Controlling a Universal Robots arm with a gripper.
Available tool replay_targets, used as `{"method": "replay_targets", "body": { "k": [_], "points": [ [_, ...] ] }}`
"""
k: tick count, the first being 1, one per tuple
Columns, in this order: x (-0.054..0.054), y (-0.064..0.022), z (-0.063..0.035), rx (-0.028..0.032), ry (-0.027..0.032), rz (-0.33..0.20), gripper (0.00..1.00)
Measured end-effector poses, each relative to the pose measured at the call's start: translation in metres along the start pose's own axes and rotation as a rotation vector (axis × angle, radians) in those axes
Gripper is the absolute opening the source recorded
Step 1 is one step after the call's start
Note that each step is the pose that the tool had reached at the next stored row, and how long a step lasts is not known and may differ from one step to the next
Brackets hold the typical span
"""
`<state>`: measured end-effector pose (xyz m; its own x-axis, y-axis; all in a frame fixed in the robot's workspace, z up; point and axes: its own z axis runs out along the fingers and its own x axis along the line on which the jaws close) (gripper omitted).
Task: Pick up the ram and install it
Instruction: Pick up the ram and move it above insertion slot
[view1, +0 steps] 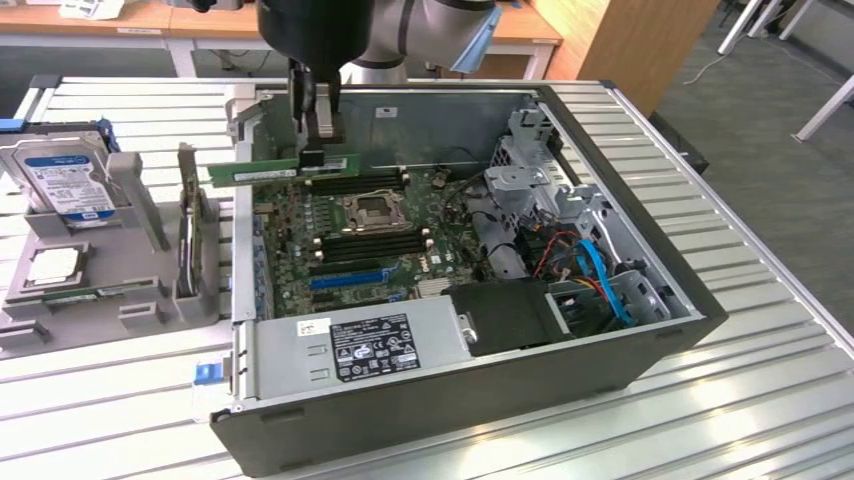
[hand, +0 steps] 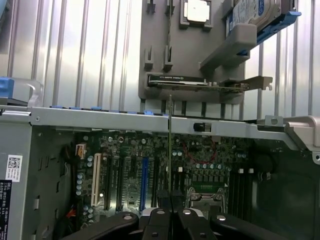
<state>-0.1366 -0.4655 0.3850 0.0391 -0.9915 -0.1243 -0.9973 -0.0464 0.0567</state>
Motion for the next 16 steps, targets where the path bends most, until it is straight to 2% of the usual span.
{"method": "replay_targets", "body": {
  "k": [4, 10, 16],
  "points": [
    [0.000, -0.0010, -0.0001, -0.0094, 0.0026, 0.001, 0.12],
    [0.000, -0.0022, -0.0002, -0.0101, 0.0027, 0.001, 0.12],
    [0.001, -0.0133, -0.0009, -0.0102, 0.0027, 0.001, 0.12]
  ]
}}
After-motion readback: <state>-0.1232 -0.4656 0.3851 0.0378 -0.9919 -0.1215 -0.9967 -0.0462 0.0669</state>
